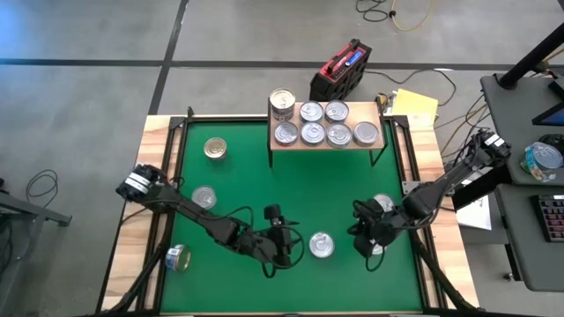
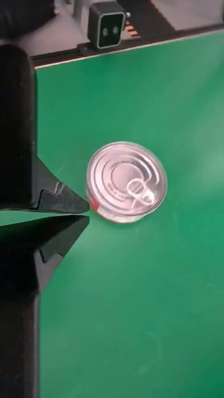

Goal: Stack canned seafood by type on shelf
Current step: Stack the red tuna can on top of the other red tuna can on the shelf

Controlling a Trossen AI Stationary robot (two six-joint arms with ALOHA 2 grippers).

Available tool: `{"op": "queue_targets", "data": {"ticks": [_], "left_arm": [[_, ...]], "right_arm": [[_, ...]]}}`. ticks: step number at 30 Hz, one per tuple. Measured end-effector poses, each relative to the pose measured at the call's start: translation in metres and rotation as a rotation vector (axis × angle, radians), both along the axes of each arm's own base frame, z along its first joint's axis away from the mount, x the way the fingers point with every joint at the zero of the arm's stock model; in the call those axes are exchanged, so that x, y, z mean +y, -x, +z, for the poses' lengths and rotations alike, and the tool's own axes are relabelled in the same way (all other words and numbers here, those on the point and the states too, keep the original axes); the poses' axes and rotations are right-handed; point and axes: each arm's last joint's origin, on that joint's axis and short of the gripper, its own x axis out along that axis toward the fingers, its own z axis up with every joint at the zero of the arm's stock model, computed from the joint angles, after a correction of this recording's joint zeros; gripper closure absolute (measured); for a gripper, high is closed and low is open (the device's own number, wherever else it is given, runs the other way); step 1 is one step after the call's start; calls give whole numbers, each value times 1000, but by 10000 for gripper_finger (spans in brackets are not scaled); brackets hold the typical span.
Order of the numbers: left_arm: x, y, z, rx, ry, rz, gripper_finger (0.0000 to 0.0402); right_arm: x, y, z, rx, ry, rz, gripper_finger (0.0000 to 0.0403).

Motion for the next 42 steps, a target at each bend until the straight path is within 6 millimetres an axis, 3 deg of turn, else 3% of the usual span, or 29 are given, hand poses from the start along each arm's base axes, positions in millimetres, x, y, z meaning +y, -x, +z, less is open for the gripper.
{"op": "queue_targets", "data": {"ticks": [10,21,27,34,42], "left_arm": [[-7,-18,-15,-31,-20,-48,199],[-19,-46,-31,58,-102,-104,199],[-19,-44,-38,82,-81,-135,199],[-19,-38,-50,159,-65,-240,199],[-22,-39,-47,132,-25,-300,229]], "right_arm": [[-2,5,-20,45,-99,-101,394],[5,-5,-32,6,-158,-98,379],[8,-10,-40,23,-144,-100,336],[13,-17,-47,9,-147,-95,259],[17,-24,-57,8,-133,-82,187]]}}
